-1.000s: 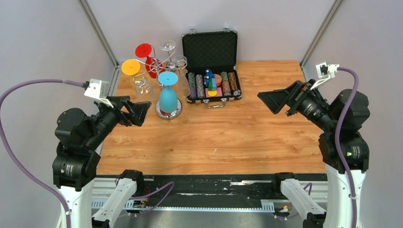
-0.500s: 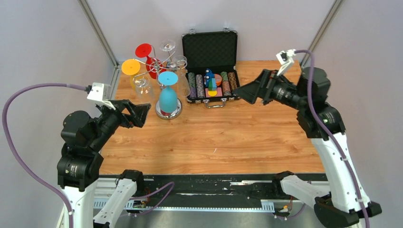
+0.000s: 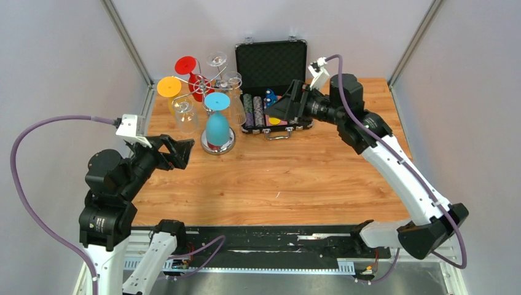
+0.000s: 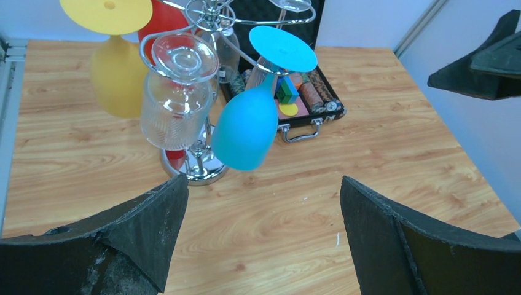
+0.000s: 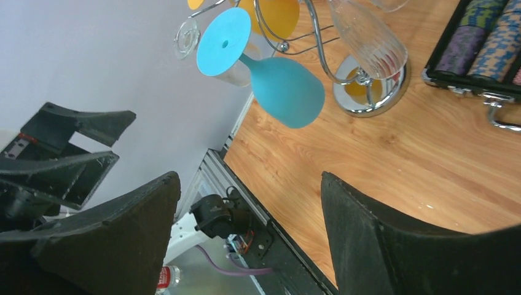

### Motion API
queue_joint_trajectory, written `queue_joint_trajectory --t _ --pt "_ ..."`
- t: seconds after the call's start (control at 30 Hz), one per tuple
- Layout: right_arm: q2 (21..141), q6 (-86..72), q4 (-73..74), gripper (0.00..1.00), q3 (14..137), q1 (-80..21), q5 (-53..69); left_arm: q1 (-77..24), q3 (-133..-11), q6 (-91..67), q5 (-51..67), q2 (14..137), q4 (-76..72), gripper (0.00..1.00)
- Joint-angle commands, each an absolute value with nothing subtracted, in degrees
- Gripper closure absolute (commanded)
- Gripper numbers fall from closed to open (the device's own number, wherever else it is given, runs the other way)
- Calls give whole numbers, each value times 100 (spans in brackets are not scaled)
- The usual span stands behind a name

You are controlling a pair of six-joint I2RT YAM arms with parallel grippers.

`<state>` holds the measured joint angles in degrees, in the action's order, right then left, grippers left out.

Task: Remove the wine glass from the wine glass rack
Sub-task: Pick up the wine glass from the wine rack.

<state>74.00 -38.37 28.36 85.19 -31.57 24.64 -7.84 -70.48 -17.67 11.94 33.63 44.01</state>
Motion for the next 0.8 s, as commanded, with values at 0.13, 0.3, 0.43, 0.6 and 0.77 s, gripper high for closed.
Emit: queue_joint_trajectory --t 0.13,0.3,0.43,0.6,0.77 --pt "7906 -5029 1582 24 8681 -3413 2139 -765 -6676 -1865 1168 2982 4149 0" --pt "8114 -5611 1040 34 8459 -3454 2093 -765 -6436 -1896 1221 2797 4079 0" --pt "8315 -6042 722 43 8451 -3492 2127 -765 -6198 -1908 1426 2587 3839 0" --pt "8601 -6442 476 48 8527 -3586 2180 -765 -5843 -1962 1635 2137 3435 0" --pt "8895 -6729 265 52 8592 -3686 2218 -765 -5523 -1946 1759 1785 3153 0"
